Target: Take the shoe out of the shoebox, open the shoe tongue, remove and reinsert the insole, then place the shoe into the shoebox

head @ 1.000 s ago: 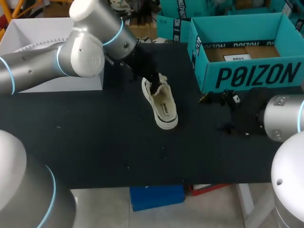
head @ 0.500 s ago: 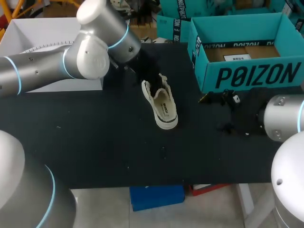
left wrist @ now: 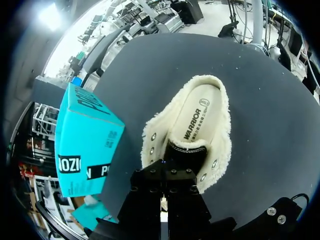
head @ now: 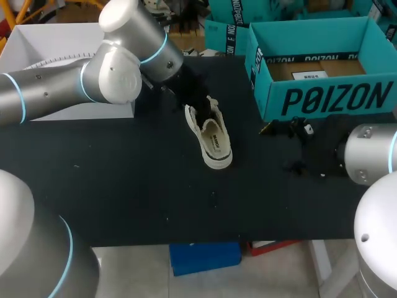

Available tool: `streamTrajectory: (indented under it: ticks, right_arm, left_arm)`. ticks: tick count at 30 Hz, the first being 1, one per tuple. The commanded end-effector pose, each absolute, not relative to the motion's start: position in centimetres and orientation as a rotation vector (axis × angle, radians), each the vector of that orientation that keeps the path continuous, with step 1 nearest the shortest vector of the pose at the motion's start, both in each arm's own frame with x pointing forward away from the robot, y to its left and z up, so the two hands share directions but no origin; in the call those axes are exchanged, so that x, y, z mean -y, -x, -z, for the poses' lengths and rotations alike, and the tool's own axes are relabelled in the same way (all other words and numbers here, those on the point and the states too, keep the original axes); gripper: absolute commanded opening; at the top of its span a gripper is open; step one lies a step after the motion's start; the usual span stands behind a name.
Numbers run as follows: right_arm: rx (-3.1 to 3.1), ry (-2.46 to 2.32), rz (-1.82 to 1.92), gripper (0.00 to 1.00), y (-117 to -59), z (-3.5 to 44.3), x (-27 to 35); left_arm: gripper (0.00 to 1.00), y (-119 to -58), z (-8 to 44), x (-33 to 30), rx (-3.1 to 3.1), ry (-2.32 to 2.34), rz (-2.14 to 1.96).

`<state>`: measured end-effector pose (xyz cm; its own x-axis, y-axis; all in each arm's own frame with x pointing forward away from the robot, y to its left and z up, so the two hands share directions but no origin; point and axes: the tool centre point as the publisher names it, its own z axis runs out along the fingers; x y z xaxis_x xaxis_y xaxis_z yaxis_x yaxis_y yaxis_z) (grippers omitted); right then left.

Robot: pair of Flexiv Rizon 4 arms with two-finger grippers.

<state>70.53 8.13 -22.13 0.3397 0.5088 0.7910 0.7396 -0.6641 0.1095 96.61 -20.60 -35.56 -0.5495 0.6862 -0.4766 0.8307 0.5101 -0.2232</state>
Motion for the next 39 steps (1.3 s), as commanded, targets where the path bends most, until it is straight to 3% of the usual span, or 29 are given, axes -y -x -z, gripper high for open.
streamTrajectory:
  ticks: [1,3,5,6,7,12,19,26,39]
  right_arm:
    - [1.035,2.442,1.37,1.0,-69.9,22.7,-8.4]
    - [1.035,2.442,1.37,1.0,-69.9,22.7,-8.4]
    - [1.035,2.442,1.37,1.0,-69.9,22.7,-8.4]
    - [1.035,2.442,1.37,1.0,-69.9,22.7,-8.4]
    - [1.035,2.442,1.37,1.0,-69.9,22.7,-8.4]
    - [1.035,2.442,1.37,1.0,-69.9,22.7,-8.4]
    - [1.035,2.442,1.37,1.0,-69.9,22.7,-8.4]
    - [1.035,2.442,1.37,1.0,-69.9,22.7,-8.4]
    - [1.035,2.442,1.37,1.0,-69.9,22.7,-8.4]
  left_arm:
    - [0.0,-95.4,32.0,19.1,-2.433,-1.31,0.561]
    - [0.0,-95.1,31.2,18.5,-2.439,-1.339,0.532]
    - [0.13,-94.8,30.4,17.8,-2.449,-1.366,0.478]
    - [0.37,-94.7,30.1,17.3,-2.45,-1.377,0.441]
    - [0.45,-94.6,29.9,16.9,-2.448,-1.381,0.408]
    - [0.5,-93.8,29.9,15.1,-2.478,-1.403,0.339]
    - [0.7,-92.3,31.6,14.2,-2.528,-1.481,0.32]
    - [0.7,-91.5,33.9,15.1,-2.497,-1.662,0.28]
    - [0.55,-91.7,36.3,16.5,-2.467,-1.816,0.185]
